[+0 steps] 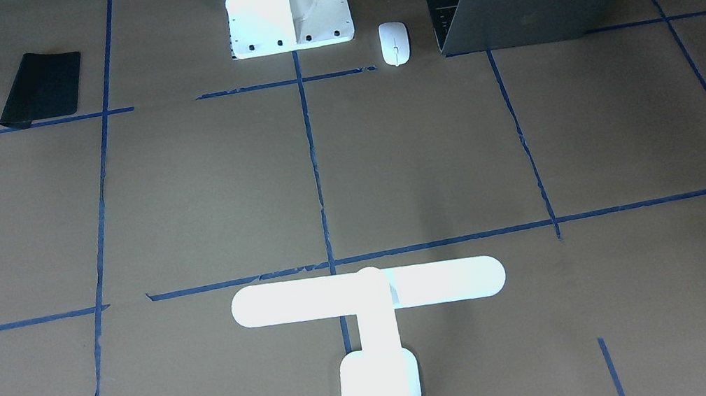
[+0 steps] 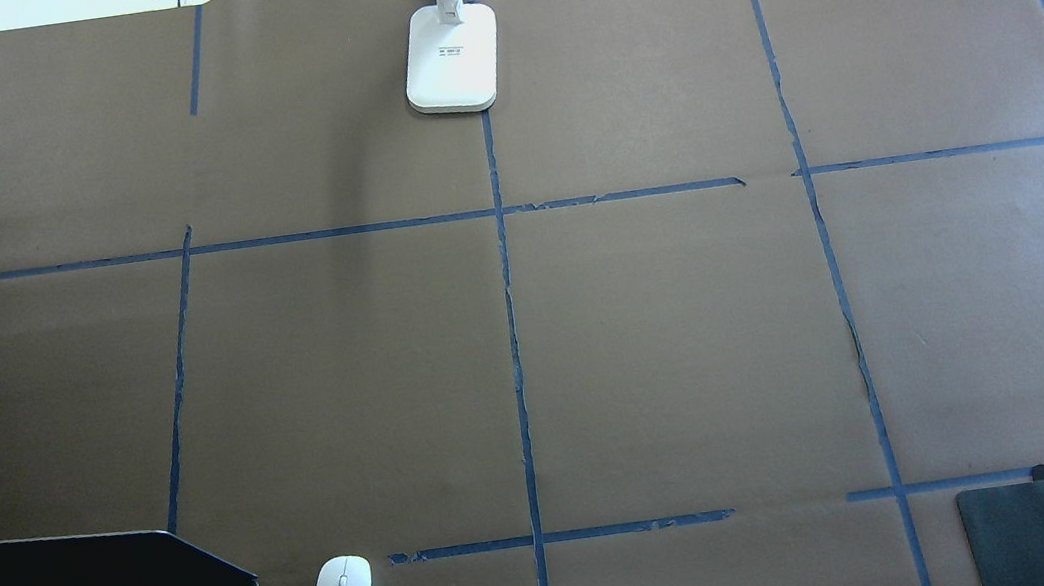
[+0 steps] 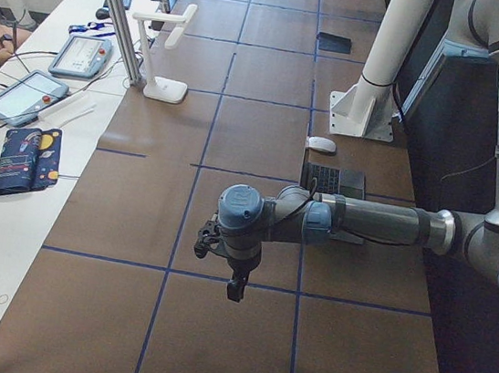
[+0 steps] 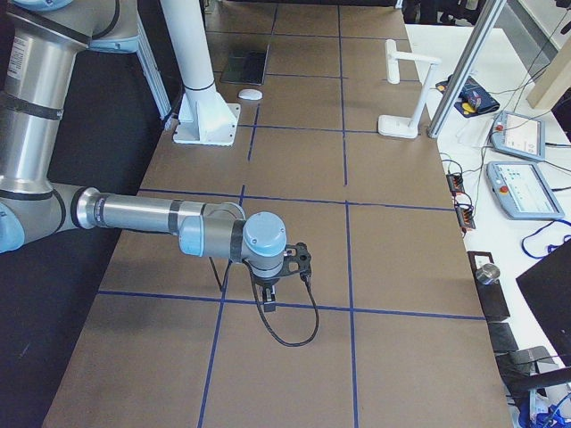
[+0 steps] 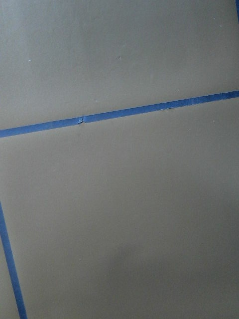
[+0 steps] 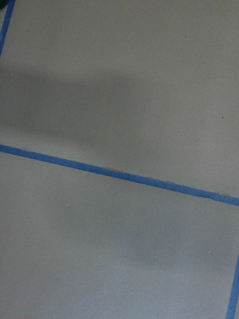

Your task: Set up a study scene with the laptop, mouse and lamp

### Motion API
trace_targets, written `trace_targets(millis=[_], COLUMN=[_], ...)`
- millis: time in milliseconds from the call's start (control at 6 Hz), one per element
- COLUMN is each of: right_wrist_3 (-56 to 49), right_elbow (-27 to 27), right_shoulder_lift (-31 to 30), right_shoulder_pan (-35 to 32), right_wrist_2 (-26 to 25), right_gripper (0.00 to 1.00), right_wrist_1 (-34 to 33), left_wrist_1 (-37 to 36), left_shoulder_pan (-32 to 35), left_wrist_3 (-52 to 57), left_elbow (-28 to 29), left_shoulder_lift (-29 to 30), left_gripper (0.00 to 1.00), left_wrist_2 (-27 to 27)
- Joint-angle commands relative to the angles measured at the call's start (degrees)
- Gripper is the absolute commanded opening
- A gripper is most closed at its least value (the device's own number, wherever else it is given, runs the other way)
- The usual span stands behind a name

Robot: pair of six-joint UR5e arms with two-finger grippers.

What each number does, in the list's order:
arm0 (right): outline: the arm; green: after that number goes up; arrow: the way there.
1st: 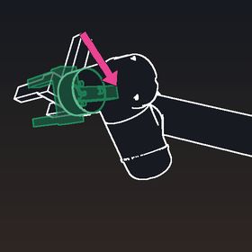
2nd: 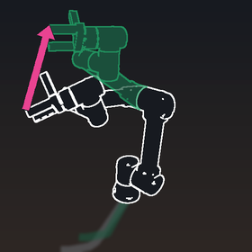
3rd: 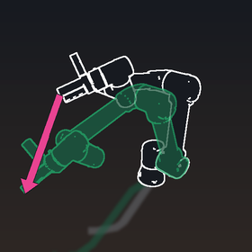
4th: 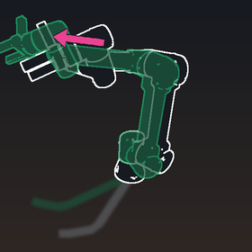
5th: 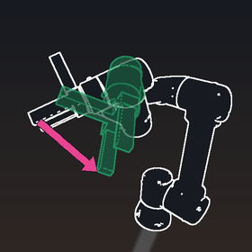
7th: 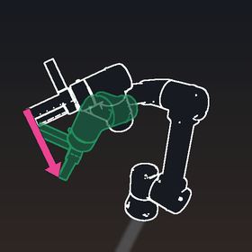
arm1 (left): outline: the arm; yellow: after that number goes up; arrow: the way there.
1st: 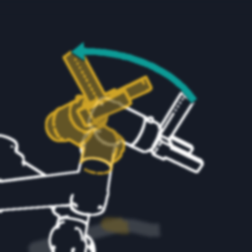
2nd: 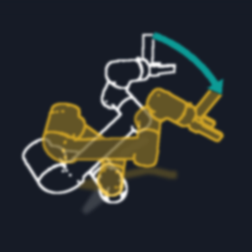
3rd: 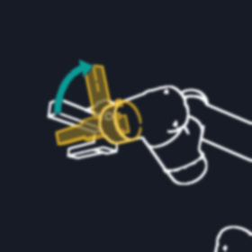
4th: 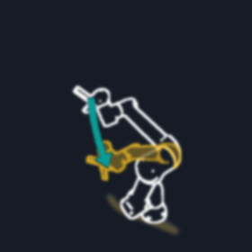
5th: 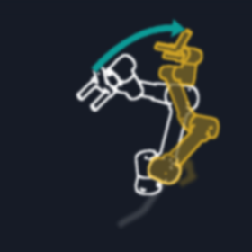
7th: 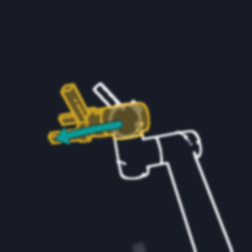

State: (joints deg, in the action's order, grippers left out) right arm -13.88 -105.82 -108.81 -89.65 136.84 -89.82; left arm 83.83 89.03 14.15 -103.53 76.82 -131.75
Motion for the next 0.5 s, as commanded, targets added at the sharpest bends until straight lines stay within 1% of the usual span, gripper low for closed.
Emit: trace_targets(millis=[0, 333], right_wrist_3=[0.0, 0.1], right_elbow=[0.0, 0.0], right_shoulder_lift=[0.0, 0.0], right_shoulder_pan=[0.0, 0.0], right_wrist_2=[0.0, 0.0], right_gripper=[1.0, 1.0], right_wrist_1=[0.0, 0.0], left_wrist_1=[0.0, -0.1], left_shoulder_pan=[-0.1, -0.2], left_wrist_3=[0.0, 0.0], left_elbow=[0.1, -1.0], left_shoulder_lift=[0.0, 0.0], left_gripper=[1.0, 1.0], left_wrist_2=[0.0, 0.1])
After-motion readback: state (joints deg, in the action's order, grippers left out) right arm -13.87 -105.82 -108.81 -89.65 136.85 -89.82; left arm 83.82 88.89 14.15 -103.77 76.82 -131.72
